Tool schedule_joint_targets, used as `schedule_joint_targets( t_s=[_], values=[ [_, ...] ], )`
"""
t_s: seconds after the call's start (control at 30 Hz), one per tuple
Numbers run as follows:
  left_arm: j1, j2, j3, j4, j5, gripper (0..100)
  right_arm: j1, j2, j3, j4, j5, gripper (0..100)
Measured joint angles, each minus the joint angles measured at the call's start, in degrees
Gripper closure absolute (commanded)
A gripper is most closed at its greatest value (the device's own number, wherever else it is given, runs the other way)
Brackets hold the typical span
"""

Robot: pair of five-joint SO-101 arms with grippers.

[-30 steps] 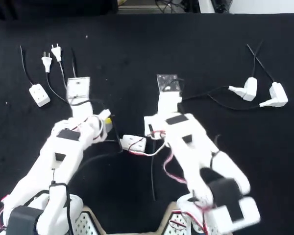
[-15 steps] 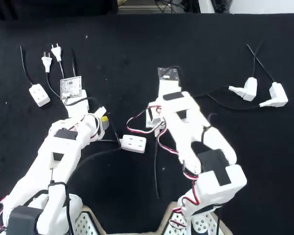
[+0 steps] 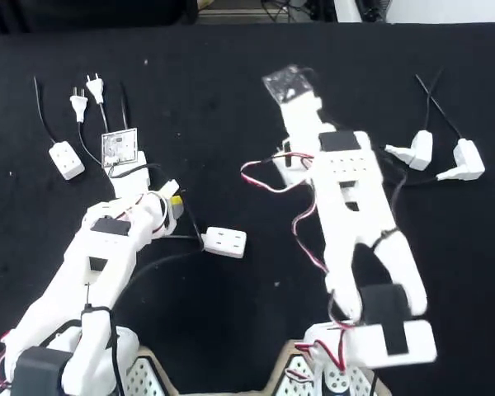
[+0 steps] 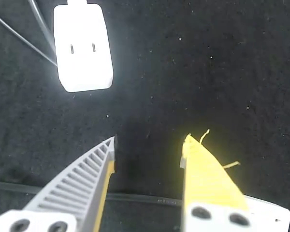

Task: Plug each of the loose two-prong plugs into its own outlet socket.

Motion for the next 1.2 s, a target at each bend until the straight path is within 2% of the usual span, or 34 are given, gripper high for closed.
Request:
schedule_joint_targets(
  t_s=[0.2,0.3,0.43,0.63,0.93,1.2],
  values=[
    [0.0,0.0,0.0,0.0,0.0,78,0.6,-3.8,3.0,0.0,21.3,98.7],
    [0.0,0.0,0.0,0.0,0.0,78,0.8,-4.0,10.6,0.0,26.5,98.7],
    [0.0,0.0,0.0,0.0,0.0,78,0.9,-4.0,19.6,-0.9,27.3,98.1],
    [0.0,0.0,0.0,0.0,0.3,78,0.3,-4.1,26.6,-3.3,27.3,78.1],
    [0.0,0.0,0.0,0.0,0.3,78,0.1,-5.6,22.6,1.9,27.3,85.3],
    [0.0,0.0,0.0,0.0,0.3,78,1.1,0.5,21.5,-1.6,27.4,85.7]
  ],
)
